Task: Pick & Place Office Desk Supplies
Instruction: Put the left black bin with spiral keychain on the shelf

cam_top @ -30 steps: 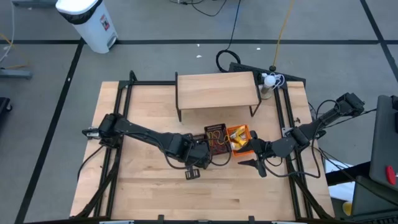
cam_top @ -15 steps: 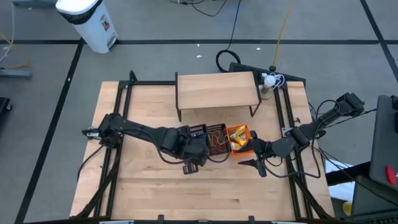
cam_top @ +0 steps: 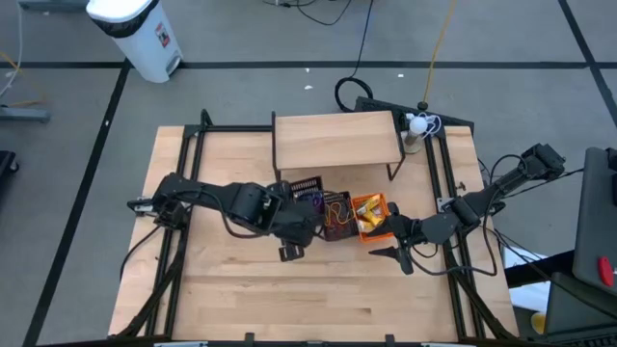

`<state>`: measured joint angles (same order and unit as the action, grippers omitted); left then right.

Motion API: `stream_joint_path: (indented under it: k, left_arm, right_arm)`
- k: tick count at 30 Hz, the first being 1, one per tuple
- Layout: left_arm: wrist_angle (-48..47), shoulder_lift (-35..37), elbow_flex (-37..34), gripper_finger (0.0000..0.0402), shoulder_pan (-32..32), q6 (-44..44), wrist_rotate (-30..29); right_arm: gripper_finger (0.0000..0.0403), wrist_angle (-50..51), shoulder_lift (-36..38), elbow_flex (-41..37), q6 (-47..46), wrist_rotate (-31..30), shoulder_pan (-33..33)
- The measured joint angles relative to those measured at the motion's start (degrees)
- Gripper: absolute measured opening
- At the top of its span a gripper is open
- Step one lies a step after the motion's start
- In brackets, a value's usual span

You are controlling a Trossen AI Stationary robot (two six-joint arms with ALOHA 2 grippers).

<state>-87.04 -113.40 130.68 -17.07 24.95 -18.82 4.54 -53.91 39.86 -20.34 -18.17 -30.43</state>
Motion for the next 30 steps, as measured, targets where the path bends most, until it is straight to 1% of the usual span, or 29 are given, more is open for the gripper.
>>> stream_joint_path:
  k: [7, 14, 18, 30]
  left_arm:
    - [-1.8, 0.0, 3.8, 0.0004, 2.4, -2.3, -1.1]
    - [-3.1, 0.0, 3.9, 0.0004, 7.2, -6.5, -0.7]
    - [-3.0, 0.0, 3.9, 0.0004, 10.5, -10.1, 0.0]
    - [-3.0, 0.0, 3.9, 0.0004, 19.5, -18.0, 0.8]
  right_arm:
    - [0.0210, 0.0, 0.0, 0.0, 0.0, 0.0, 0.0]
    - [0.0210, 0.0, -0.4, 0.0, 0.0, 0.0, 0.0]
    - [0.0210, 0.0, -1.0, 0.0, -2.0, 0.0, 0.0]
    - [0.0210, 0.0, -1.3, 0.0, -1.5, 0.0, 0.1]
